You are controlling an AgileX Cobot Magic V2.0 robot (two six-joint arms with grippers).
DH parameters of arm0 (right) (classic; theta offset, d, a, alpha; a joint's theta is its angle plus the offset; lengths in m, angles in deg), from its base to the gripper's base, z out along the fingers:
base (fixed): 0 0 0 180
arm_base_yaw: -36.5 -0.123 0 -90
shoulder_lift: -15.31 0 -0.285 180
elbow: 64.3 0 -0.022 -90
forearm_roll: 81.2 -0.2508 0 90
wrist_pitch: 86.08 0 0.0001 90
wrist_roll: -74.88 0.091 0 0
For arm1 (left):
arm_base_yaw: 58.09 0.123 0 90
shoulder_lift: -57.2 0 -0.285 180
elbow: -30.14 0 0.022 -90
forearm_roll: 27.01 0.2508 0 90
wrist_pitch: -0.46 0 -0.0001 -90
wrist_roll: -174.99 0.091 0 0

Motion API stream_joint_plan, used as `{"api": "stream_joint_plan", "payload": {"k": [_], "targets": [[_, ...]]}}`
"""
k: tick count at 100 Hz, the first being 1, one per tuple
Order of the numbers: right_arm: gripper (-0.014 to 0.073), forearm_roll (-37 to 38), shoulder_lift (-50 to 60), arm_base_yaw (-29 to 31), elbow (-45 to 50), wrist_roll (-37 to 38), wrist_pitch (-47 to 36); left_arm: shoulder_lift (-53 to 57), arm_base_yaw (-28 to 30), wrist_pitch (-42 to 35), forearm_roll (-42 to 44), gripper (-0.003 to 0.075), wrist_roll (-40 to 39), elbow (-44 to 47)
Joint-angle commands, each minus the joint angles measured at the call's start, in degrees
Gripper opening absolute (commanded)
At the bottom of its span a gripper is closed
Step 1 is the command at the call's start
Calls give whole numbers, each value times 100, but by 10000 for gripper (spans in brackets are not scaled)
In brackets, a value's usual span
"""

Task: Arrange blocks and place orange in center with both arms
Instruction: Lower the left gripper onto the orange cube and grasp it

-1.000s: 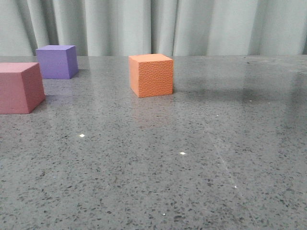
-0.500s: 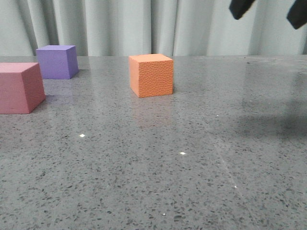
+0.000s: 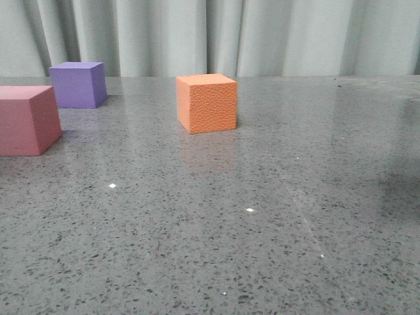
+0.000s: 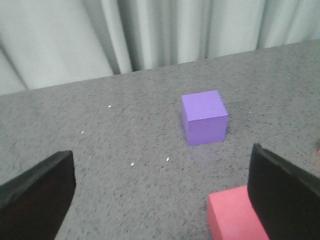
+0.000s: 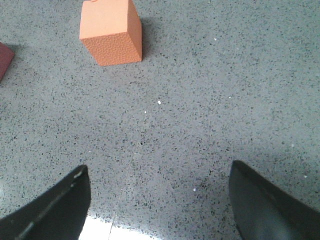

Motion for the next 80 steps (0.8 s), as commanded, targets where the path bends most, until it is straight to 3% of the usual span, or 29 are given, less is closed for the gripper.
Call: {"api": "stream_joint_plan", "payload": {"k": [1, 21, 42, 59, 80], "targets": [[569, 97, 90, 14, -141, -46, -380, -431, -386, -269, -102, 664, 324, -625], [569, 97, 90, 14, -141, -46, -386, -1496, -1210, 195, -102, 640, 748, -1661], [569, 97, 90, 14, -141, -46, -391, -2685, -1834, 1077, -520, 640, 1848, -2897], [569, 97, 90, 14, -141, -46, -456, -3509, -2008, 1766, -1640, 640, 3278, -3753], [569, 97, 90, 14, -141, -46, -470, -4384, -2008, 2565, -2228, 640, 3880, -4631]]}}
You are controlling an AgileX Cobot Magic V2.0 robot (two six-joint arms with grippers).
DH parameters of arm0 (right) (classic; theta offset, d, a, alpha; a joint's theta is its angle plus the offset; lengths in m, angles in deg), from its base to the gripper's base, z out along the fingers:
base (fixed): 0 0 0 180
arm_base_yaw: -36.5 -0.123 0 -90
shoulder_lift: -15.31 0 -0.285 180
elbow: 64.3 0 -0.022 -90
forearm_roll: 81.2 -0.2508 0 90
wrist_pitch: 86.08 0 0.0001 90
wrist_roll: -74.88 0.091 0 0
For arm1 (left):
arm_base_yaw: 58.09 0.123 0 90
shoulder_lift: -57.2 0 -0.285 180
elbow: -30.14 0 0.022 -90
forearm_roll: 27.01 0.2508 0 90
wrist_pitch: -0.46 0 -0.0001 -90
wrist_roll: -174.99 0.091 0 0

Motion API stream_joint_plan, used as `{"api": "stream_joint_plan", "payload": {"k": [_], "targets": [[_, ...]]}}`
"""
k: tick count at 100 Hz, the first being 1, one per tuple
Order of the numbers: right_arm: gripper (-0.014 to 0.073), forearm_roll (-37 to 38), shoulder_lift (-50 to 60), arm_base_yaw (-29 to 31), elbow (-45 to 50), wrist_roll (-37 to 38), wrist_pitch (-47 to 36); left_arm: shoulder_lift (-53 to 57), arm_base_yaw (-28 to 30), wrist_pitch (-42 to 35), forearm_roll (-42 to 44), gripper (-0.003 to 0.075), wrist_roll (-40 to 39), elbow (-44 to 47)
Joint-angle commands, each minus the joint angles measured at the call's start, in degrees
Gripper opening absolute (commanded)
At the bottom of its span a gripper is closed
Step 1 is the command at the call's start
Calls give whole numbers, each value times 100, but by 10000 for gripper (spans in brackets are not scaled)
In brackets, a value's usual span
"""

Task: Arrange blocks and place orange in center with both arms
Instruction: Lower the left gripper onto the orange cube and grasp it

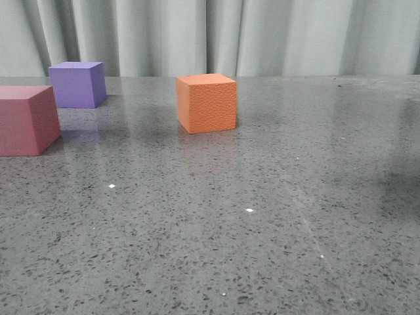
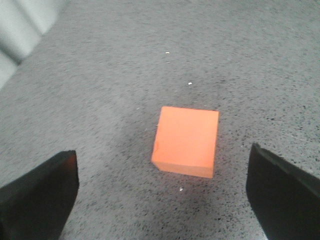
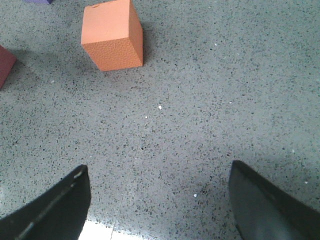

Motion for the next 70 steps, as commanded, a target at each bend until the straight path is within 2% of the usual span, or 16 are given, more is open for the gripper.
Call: {"api": "stream_joint_plan", "payload": {"k": [1, 27, 70], "targets": [[569, 94, 90, 14, -141, -46, -379, -103, -32, 154, -394, 640, 247, -543], [569, 94, 90, 14, -141, -46, -379, -762, -230, 502, -424, 640, 414, -1076], [569, -13, 90, 14, -141, -46, -325, -1382, -406, 312, -424, 640, 550, -1075]]}}
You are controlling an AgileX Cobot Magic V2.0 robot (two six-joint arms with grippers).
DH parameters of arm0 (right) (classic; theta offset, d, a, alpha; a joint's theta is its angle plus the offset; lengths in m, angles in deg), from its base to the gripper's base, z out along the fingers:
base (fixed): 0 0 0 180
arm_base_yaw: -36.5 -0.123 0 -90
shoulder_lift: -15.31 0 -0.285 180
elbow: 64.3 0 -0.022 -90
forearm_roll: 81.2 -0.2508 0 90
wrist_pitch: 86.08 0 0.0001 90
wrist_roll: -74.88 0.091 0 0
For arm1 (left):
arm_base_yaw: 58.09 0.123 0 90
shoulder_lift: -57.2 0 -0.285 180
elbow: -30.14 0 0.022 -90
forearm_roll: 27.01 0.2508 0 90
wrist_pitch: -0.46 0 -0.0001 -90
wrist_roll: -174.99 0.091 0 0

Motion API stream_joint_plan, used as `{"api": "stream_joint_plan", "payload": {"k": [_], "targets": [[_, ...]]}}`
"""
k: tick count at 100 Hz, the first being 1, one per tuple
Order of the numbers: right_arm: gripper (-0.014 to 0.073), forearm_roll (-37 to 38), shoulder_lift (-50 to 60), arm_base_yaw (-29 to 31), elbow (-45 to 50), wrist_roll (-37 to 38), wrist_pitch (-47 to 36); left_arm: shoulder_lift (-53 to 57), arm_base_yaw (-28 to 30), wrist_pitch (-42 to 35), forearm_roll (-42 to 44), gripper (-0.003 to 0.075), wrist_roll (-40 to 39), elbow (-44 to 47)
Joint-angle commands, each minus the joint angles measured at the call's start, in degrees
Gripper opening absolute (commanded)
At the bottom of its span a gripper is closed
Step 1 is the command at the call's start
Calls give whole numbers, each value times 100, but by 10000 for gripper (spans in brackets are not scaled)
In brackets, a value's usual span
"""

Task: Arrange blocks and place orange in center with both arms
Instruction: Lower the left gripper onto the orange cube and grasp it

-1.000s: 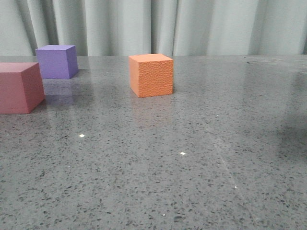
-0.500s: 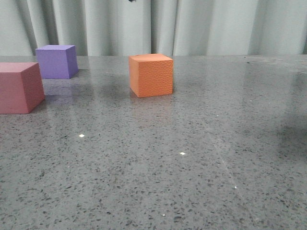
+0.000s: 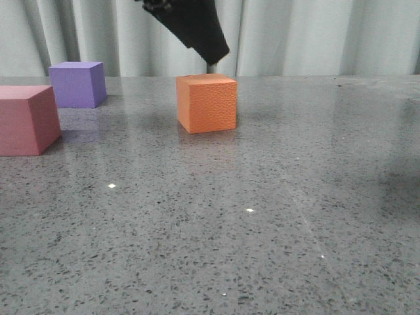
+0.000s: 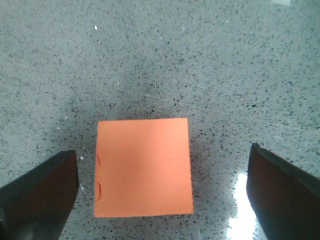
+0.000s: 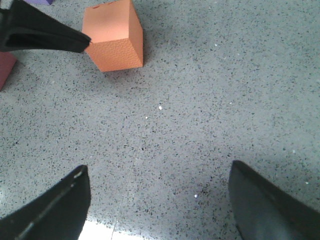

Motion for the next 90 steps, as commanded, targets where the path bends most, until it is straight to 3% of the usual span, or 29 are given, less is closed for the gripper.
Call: {"api": "stream_joint_plan", "payload": {"k": [1, 26, 67, 78, 90], "targets": [[569, -20, 90, 14, -141, -46, -324, 199, -20, -307, -224, 640, 9, -194], [569, -61, 90, 14, -141, -46, -280, -24, -20, -598, -224, 640, -33, -194], [569, -63, 90, 14, -141, -46, -241, -361, -20, -294, -179, 636, -33, -194], [569, -63, 90, 14, -141, -46, -230, -361, -20, -269, -111, 582, -33, -194], [569, -63, 90, 14, -141, -46, -203, -361, -20, -243, -111, 438, -33, -194]]}}
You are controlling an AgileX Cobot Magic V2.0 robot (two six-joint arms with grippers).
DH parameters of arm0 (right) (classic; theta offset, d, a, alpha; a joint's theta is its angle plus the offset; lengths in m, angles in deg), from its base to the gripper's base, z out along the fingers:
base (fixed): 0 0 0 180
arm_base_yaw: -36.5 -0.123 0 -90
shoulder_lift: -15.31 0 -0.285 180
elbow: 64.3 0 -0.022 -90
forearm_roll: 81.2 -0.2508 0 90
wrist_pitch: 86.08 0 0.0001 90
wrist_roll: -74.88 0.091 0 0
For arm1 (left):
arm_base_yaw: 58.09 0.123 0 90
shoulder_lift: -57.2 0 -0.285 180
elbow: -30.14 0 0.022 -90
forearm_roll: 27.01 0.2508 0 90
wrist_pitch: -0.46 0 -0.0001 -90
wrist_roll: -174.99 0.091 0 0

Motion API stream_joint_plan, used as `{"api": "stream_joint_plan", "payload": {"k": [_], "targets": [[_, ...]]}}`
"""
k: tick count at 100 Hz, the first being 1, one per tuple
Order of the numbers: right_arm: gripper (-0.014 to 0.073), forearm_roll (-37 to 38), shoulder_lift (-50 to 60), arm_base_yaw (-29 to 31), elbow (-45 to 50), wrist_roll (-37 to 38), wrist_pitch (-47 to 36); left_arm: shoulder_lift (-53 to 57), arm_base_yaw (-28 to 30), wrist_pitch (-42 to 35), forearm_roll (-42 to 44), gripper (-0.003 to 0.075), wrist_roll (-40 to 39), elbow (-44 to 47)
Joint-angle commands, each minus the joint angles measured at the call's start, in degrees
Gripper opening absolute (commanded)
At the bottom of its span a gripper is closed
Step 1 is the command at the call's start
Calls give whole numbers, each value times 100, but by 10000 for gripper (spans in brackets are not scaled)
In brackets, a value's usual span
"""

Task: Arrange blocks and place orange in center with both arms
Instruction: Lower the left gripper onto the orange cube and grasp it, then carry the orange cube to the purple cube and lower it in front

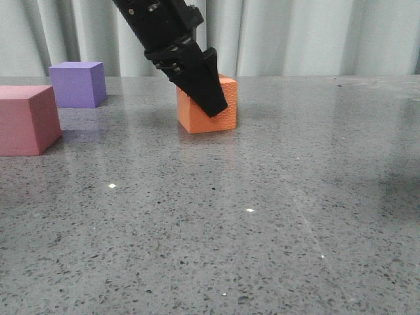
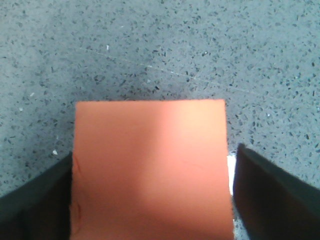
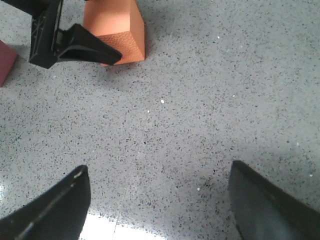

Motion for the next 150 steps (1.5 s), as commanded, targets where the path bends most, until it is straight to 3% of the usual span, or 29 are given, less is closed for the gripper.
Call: {"api": "stream_joint_plan", "payload": {"k": [1, 15, 26, 40, 80, 97, 110, 128, 150], "targets": [[569, 21, 90, 14, -151, -46, -287, 333, -20, -91, -173, 429, -33, -182], [569, 21, 90, 14, -151, -46, -251, 333, -20, -91, -173, 266, -33, -182], [569, 21, 90, 14, -151, -46, -251, 333, -20, -43, -173, 207, -33, -222], [569, 21, 90, 14, -151, -46, -251, 333, -20, 10, -143, 207, -490, -555], [569, 21, 90, 14, -127, -46, -153, 625, 312, 507, 818, 206, -3675, -1619], [569, 21, 90, 14, -52, -46, -165, 884, 750, 771, 869, 206, -4439, -1619], [569, 21, 90, 14, -53, -46, -171, 1061, 994, 943, 1507, 206, -5115, -1619], [569, 21, 90, 14, -53, -46, -265, 1220, 1060, 1377, 2575, 206, -5829, -1608], [569, 21, 90, 14, -53, -46, -322, 1276, 1060, 1377, 2808, 206, -6453, -1574]]}}
